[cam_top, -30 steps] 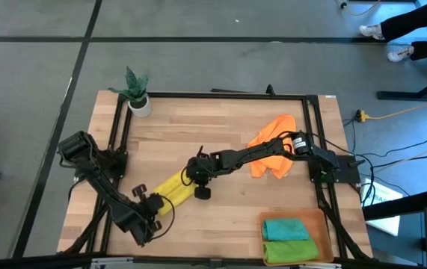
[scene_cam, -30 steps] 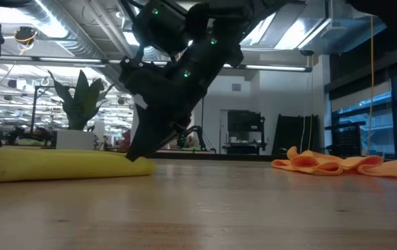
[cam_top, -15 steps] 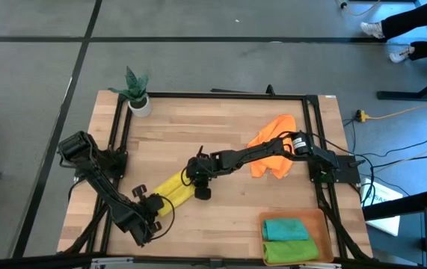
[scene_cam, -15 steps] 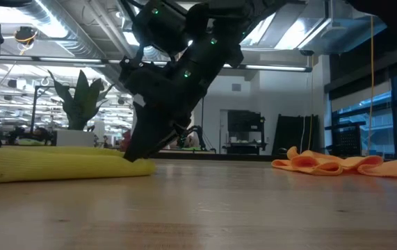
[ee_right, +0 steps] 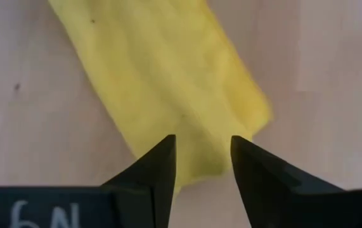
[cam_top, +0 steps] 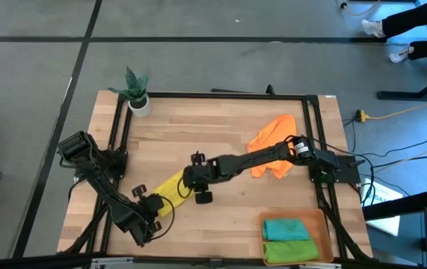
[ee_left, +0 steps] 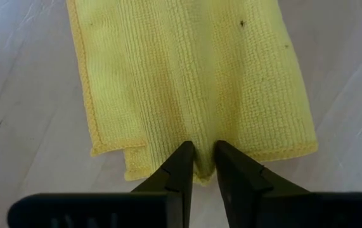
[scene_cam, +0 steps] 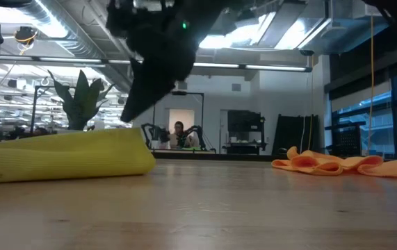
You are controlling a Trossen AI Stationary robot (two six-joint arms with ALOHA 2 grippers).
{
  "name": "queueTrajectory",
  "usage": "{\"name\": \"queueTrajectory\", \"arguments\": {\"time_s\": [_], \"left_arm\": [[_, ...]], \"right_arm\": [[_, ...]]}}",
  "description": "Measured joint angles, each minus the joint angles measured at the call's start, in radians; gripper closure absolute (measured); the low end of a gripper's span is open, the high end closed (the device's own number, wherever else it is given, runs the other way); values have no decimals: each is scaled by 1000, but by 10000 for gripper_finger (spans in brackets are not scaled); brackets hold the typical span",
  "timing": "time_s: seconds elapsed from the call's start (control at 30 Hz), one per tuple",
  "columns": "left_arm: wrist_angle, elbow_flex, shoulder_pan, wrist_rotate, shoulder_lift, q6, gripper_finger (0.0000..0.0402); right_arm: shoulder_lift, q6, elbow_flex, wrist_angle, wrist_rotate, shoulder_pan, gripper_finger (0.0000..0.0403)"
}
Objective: Roll microfiber towels into tight, uniform cylinder then place into a basket
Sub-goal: Roll the yellow microfiber towel
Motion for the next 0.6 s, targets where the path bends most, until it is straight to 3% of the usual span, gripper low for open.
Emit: {"name": "queueTrajectory", "arguments": {"time_s": [0.13,0.37,0.6], "left_arm": [[-1,0,0,-2,0,0,344],[-2,0,0,-2,0,1,344],[1,0,0,-3,0,-1,344]], "right_arm": [[-1,-104,16,-9,78,42,251],[8,-381,-138,218,-83,80,251],[16,-508,-250,437,-79,82,251]]}}
